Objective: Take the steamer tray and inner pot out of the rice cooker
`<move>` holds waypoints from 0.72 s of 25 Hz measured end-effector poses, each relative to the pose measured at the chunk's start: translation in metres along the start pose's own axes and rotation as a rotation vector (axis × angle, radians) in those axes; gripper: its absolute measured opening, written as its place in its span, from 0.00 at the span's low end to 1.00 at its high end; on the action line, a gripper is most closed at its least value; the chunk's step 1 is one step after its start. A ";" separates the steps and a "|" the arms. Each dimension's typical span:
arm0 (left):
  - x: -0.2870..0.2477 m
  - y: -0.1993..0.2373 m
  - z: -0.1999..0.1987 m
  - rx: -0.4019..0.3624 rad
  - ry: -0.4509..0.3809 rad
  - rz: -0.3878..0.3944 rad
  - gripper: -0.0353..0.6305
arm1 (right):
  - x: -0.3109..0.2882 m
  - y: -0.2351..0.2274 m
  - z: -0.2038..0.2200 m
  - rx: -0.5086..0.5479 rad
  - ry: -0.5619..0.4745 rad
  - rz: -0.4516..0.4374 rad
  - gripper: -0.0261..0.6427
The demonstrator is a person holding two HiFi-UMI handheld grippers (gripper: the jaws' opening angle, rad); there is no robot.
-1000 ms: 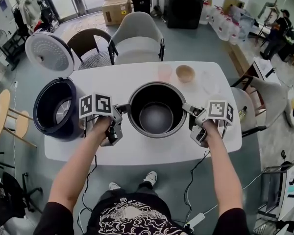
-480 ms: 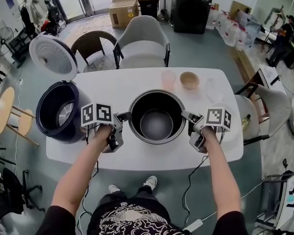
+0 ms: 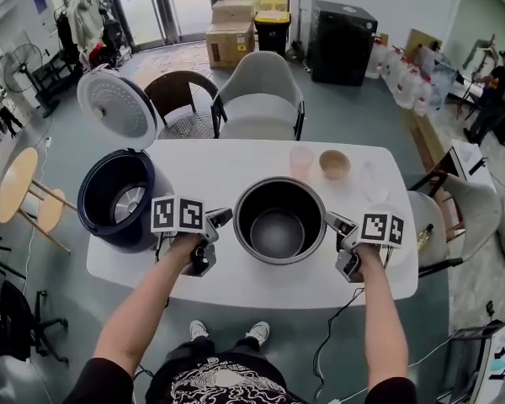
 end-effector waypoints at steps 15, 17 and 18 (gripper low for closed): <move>0.136 -0.052 -0.066 -0.385 -0.260 -0.065 0.10 | 0.025 0.183 -0.010 0.436 -0.185 0.082 0.08; 0.163 -0.055 -0.073 -0.470 -0.302 -0.081 0.10 | 0.021 0.222 -0.007 0.475 -0.232 0.076 0.08; 0.177 -0.054 -0.077 -0.512 -0.319 -0.098 0.09 | 0.017 0.241 -0.006 0.499 -0.252 0.077 0.08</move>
Point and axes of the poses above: the fingertips, and each gripper's own axes: x backward along the fingers, y to its left, z out of its underside, the point moved 3 cm from there along x, backward along the fingers, and after that the axes turned 4 degrees about y, right-handed, at the moved point
